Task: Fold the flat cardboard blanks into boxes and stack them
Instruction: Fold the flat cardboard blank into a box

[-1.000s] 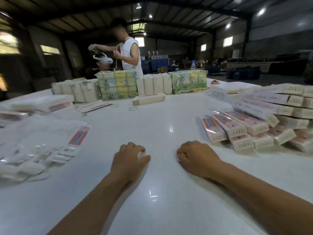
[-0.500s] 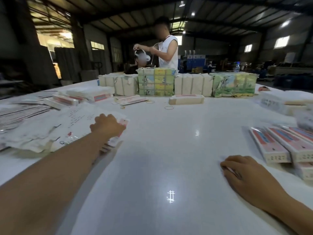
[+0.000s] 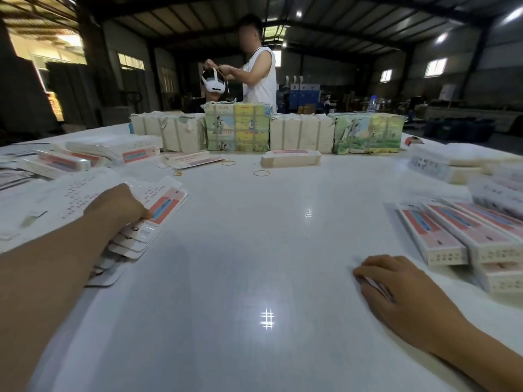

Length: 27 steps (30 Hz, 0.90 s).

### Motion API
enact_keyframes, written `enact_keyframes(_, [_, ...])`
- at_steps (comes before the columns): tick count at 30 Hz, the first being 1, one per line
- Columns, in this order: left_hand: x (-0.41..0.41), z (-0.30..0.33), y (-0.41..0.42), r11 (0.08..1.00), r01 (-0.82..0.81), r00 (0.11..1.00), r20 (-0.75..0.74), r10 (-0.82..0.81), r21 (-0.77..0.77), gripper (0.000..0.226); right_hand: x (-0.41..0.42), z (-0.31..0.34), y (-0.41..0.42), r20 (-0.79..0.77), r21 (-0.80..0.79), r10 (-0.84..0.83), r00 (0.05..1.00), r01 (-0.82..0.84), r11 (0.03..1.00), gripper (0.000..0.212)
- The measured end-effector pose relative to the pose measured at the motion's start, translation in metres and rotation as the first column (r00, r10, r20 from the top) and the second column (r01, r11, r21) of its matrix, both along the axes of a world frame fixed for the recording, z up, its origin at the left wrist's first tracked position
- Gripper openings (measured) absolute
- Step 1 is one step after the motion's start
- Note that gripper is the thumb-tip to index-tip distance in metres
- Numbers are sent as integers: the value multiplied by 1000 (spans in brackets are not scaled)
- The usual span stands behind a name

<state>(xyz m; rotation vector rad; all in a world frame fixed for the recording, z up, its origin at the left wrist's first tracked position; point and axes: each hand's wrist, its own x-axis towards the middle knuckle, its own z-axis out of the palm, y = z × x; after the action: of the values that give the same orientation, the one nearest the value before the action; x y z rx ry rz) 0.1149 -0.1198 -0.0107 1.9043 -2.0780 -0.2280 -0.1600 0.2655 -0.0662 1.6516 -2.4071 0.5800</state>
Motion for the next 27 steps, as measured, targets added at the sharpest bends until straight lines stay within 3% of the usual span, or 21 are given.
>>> enact_keyframes(3, [-6, 2, 9, 992, -41, 998, -53, 35, -123, 35, 1, 0, 0, 1, 3, 7, 1000, -7, 1000, 29])
enact_keyframes(5, [-15, 8, 20, 985, 16, 969, -242, -57, -170, 20, 0, 1, 1, -17, 19, 8, 1000, -8, 1000, 31])
enact_keyframes(7, [-30, 18, 39, 984, 94, 870, -468, -156, -152, 15, 0, 1, 0, -16, 37, 4, 1000, -3, 999, 32])
enact_keyframes(10, [-57, 31, 91, 955, 295, 623, -756, -199, -8, 12, -2, 0, -2, 24, 33, 4, 1000, -4, 999, 33])
enact_keyframes(12, [-73, 27, 129, 888, 456, 571, -785, -241, 59, 8, -3, 2, -2, 258, -134, -5, 966, 41, 990, 35])
enact_keyframes(13, [-80, 23, 147, 845, 529, 566, -776, -278, 83, 6, -4, 5, -1, 466, -264, 20, 884, 117, 957, 35])
enact_keyframes(15, [-90, 12, 179, 742, 657, 555, -751, -357, 133, 4, -8, 16, 1, 836, -369, 139, 530, 357, 858, 32])
enact_keyframes(17, [-98, 3, 203, 650, 737, 553, -719, -421, 185, 5, -15, 24, 4, 968, -246, 188, 167, 481, 841, 37])
enact_keyframes(18, [-100, 0, 212, 619, 756, 560, -701, -443, 212, 5, -16, 26, 6, 979, -200, 194, 62, 491, 848, 35])
enact_keyframes(19, [-100, -3, 217, 602, 764, 569, -681, -461, 231, 6, -15, 27, 6, 978, -190, 206, 21, 480, 856, 28])
enact_keyframes(23, [-91, -16, 227, 619, 751, 611, -595, -522, 229, 5, -11, 26, 11, 954, -298, 264, 140, 361, 884, 5])
enact_keyframes(25, [-90, -21, 230, 668, 737, 620, -495, -609, 102, 6, -8, 25, 11, 946, -310, 260, 192, 318, 896, 9])
enact_keyframes(27, [-92, -23, 240, 659, 750, 620, -294, -728, -50, 34, -4, 24, 11, 935, -327, 261, 242, 295, 898, 12])
